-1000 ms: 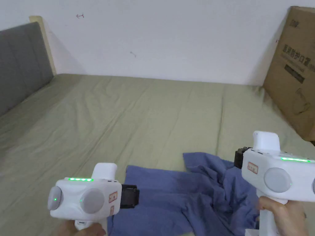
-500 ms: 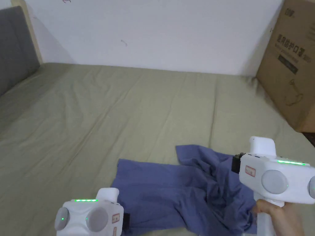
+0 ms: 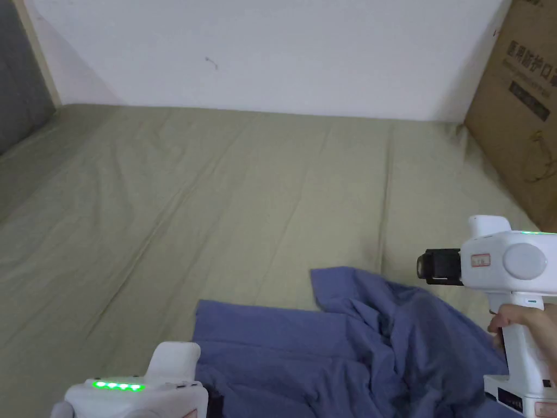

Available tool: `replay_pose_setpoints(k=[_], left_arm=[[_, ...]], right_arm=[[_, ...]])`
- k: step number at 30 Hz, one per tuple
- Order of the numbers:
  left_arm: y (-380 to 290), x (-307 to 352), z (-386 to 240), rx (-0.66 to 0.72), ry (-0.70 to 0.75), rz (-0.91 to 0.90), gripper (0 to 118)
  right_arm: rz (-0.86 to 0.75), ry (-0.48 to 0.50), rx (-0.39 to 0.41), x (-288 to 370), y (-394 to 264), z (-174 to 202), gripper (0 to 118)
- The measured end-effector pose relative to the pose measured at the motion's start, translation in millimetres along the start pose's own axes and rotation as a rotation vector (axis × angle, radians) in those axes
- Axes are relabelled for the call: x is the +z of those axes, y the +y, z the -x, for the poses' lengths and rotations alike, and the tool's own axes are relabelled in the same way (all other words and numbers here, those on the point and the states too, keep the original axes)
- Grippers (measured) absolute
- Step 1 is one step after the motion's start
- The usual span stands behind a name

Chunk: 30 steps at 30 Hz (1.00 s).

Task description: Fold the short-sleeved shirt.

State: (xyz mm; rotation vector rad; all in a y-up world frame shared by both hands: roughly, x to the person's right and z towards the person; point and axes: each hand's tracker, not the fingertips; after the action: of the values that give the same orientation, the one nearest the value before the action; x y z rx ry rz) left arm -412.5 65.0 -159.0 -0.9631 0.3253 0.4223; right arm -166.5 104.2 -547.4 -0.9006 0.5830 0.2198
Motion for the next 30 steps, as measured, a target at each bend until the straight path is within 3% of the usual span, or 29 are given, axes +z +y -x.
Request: replay_pose_setpoints(k=[4,7,9,10,11,12,14,15,16,20,23,30], left_arm=[[6.2,-2.3,-2.5,-0.008,0.018,0.017,3],[10.6,-4.5,-2.6,0.009,0.011,0.026,3],[11.8,-6.5,-3.8,0.007,0.018,0.030,3],[12.4,-7.0,-3.3,0.008,0.020,0.034,3],[12.4,-7.7,-2.9,0.011,0.016,0.035,3],[12.2,-8.6,-2.7,0.015,0.012,0.035,3],[12.6,-8.6,-2.7,0.022,0.007,0.037,3],[12.5,-9.1,-2.5,0.022,0.004,0.033,3],[12.8,-8.9,-2.5,0.025,0.007,0.036,3],[19.3,4.7,0.1,0.028,0.003,0.003,3],[36.4,24.6,5.7,0.044,-0.010,-0.072,3],[105.1,93.8,13.1,0.055,0.024,-0.322,3]], right_arm=[[0.160,-0.026,0.044,-63.6,7.1,5.6,99],[0.257,-0.001,0.044,-95.9,-1.2,12.7,75],[0.346,0.002,0.071,-114.2,-13.5,20.6,72],[0.292,-0.039,0.090,-113.1,-16.3,24.8,67],[0.289,-0.028,0.087,-108.7,-13.1,27.2,51],[0.292,-0.024,0.089,-104.2,-12.0,27.1,2],[0.263,-0.008,0.096,-94.8,-9.7,28.4,1],[0.250,-0.064,0.070,-93.2,-9.7,30.5,1],[0.271,-0.013,0.026,-92.9,-9.9,28.8,1],[0.225,-0.030,-0.012,-76.9,-2.5,19.6,1],[0.134,-0.057,-0.014,-35.3,16.2,6.8,1],[-0.107,-0.170,-0.130,112.8,61.5,-60.6,1]])
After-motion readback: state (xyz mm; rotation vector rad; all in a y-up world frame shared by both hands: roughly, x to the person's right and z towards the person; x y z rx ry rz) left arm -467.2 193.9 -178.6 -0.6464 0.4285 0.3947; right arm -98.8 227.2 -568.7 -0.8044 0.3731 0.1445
